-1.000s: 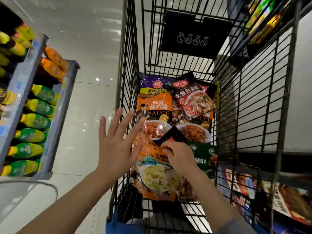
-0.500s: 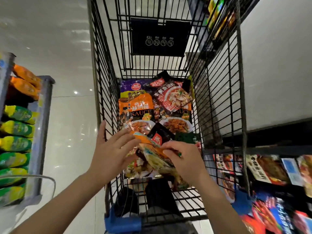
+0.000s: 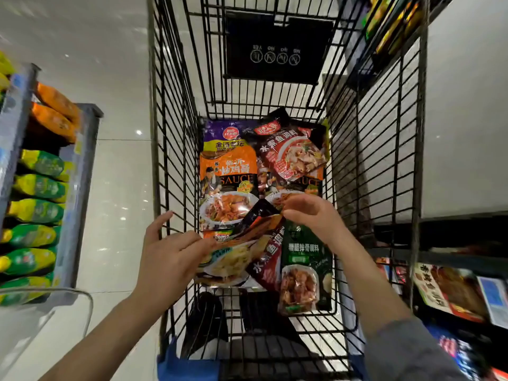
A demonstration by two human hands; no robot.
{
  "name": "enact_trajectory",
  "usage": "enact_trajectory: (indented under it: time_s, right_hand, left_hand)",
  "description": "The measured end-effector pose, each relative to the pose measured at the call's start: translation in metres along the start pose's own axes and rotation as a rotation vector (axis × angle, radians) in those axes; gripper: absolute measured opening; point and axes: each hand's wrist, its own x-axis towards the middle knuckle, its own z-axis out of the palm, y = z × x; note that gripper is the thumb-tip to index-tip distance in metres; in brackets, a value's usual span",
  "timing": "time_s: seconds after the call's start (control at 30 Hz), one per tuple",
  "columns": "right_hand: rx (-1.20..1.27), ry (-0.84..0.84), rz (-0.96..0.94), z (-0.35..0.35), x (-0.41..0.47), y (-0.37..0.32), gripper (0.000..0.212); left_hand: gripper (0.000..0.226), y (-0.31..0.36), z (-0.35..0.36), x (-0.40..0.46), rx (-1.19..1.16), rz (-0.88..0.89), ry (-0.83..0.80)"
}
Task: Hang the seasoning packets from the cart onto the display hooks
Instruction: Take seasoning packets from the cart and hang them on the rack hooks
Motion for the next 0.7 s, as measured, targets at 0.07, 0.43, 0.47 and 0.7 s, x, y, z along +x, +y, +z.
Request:
enact_trajectory:
  time_s: [0.07, 0.43, 0.47, 0.7]
  right_hand:
    - [-0.078, 0.022, 0.101, -0.018, 0.032, 0.032, 0.019]
    - [-1.139, -0.133, 0.213, -0.047, 0.072, 0.14, 0.038]
    - [-1.127, -0.161, 0.222, -0.048, 0.073, 0.142, 0.039]
    - [-1.038, -0.219, 0.145, -0.051, 0.063, 0.113, 0.024]
  left_hand:
    - [0.027, 0.0, 0.001, -0.001, 0.034, -0.015, -0.015]
    - [0.023, 0.008, 0.001, 0.004, 0.26, -0.092, -0.045]
    - [0.024, 0.009, 0.001, 0.004, 0.269, -0.095, -0.053]
    - [0.021, 0.014, 0.0, 0.006, 0.294, -0.091, -0.06]
